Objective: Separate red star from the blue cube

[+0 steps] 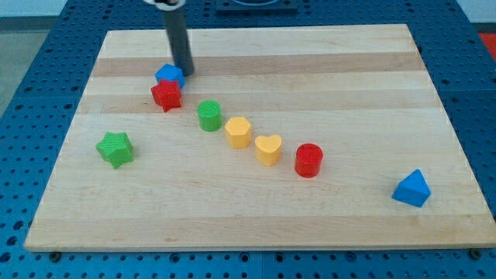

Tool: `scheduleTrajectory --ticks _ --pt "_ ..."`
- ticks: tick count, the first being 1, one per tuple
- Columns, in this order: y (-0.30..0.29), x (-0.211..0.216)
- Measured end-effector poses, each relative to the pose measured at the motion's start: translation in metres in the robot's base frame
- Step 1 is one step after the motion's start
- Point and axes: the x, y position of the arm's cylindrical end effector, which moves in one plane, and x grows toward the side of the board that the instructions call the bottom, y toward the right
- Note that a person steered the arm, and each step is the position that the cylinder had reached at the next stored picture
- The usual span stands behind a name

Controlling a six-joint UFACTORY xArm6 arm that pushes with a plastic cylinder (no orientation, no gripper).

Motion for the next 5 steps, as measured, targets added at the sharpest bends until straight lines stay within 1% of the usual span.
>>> scheduleTrajectory --ticks 1,2,4,5 --pt "-0.035 -0.002" --pt "-0.038 -0.003" --pt "0.044 0.000" --pt "0.041 0.049"
